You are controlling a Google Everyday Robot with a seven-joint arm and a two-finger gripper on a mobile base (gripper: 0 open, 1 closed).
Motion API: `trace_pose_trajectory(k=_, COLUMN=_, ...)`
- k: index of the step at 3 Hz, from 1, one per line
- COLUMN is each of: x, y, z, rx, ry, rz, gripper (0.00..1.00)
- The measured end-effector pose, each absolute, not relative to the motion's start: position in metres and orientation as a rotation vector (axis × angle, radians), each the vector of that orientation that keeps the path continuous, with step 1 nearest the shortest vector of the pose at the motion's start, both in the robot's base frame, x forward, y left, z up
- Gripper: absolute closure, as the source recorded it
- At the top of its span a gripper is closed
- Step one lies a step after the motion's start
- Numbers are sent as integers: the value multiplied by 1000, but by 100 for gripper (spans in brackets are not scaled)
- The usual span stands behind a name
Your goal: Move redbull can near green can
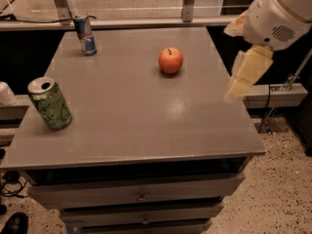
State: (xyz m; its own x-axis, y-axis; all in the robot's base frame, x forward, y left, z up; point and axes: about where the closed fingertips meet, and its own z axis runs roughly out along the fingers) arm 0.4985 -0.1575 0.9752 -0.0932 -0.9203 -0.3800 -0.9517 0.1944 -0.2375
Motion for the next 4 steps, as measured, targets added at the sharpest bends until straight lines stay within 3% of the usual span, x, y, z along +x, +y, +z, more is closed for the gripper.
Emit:
trace_pose_trajectory(k=2, x=551, y=-62, z=981, rx=-1565, ry=1822, rz=346, gripper=0)
trace_pose_trajectory(k=4, x=557, y=-52, z=990, rx=-1531, ry=1790, rz=355, gripper=0)
